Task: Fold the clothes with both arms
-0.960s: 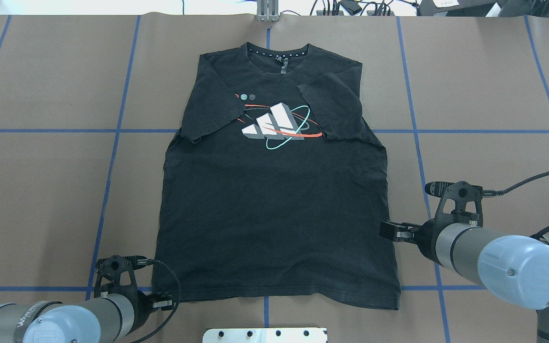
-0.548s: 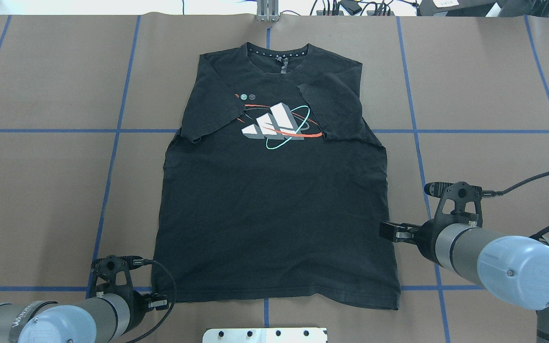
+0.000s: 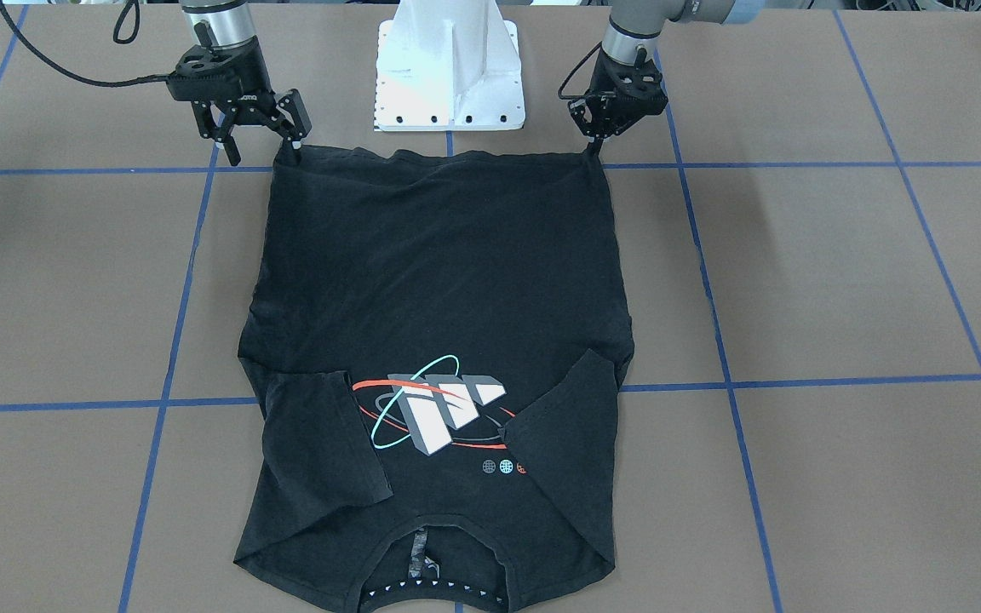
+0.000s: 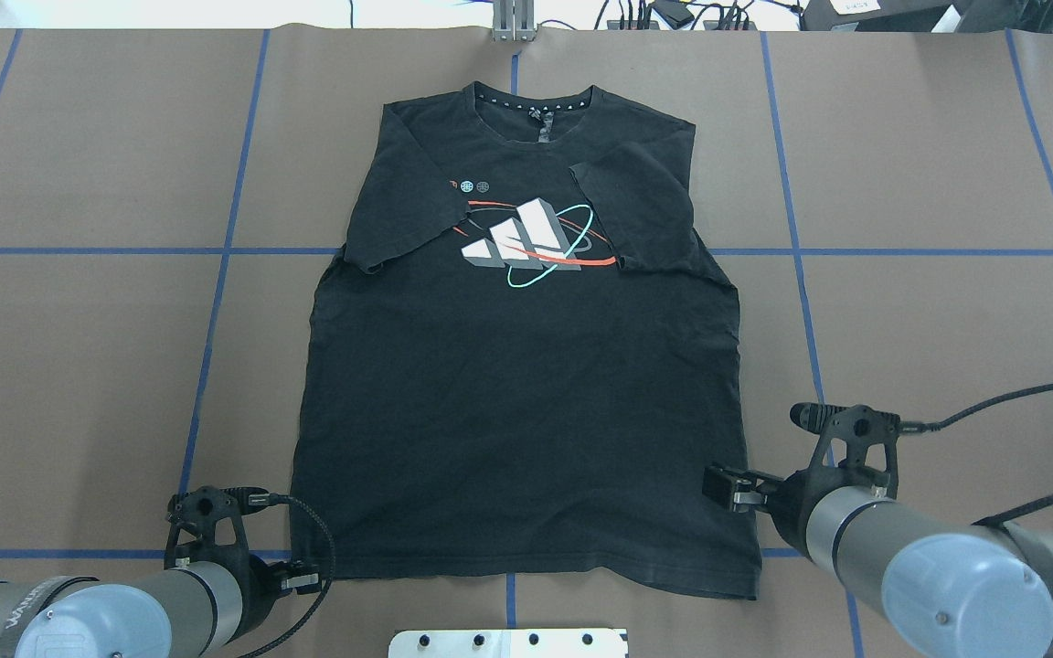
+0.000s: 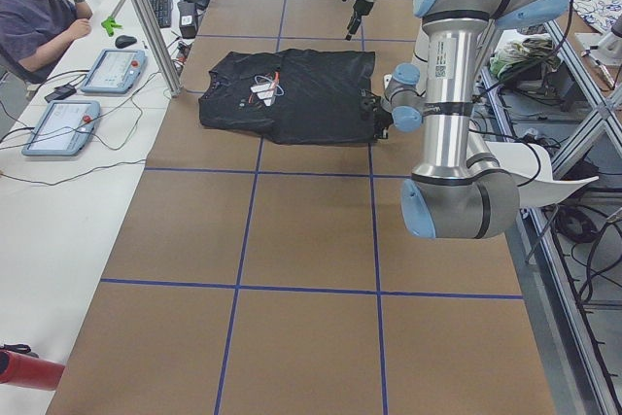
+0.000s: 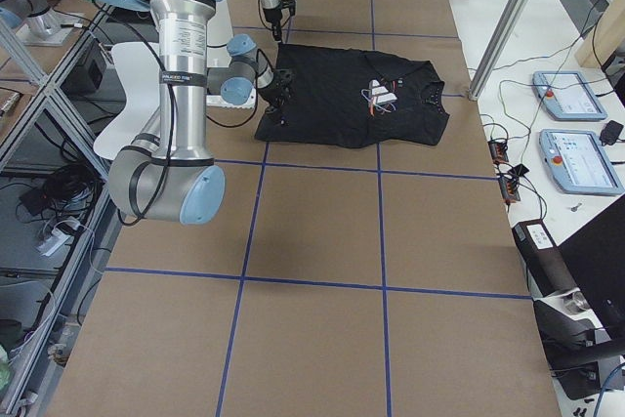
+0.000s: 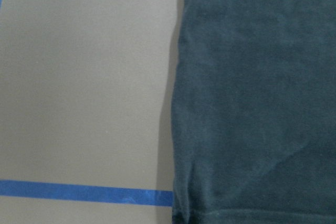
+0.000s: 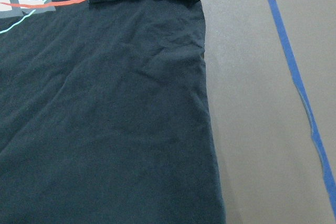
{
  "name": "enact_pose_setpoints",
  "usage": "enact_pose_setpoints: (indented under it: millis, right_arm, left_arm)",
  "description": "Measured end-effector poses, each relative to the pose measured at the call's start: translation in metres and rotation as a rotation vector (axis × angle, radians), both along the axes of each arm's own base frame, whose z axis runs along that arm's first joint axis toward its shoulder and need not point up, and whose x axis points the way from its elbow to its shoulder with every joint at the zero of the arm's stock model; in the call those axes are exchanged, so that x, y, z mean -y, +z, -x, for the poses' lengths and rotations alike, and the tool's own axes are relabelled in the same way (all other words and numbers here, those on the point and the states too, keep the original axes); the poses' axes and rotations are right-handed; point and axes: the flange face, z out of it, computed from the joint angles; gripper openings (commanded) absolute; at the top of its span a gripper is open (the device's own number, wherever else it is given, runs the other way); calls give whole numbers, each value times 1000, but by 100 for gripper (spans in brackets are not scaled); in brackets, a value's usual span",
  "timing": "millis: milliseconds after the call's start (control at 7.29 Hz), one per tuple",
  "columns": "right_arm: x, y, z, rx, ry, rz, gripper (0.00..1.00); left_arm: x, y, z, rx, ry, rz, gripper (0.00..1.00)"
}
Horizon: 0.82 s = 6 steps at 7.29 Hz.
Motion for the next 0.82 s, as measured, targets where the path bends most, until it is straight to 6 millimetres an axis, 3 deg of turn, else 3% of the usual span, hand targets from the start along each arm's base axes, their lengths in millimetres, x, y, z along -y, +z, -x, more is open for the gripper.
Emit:
enact_pose_setpoints:
  millis: [274,411,685,823]
  right_arm:
    - [-32,18,21,-29,-1,-13,94]
    - [-47,28,32,-42,3,-23,85]
    - [-74,40,46,-48,13,-47,56]
    - [-82,41,49,-43,13,-50,52]
  left_arm:
    - [0,-3,-1,-7,1,1,0]
    - [0,-5,-1,-11,1,1,0]
    - [0,-8,-2,-18,0,1,0]
    - [0,-8,-2,-19,0,1,0]
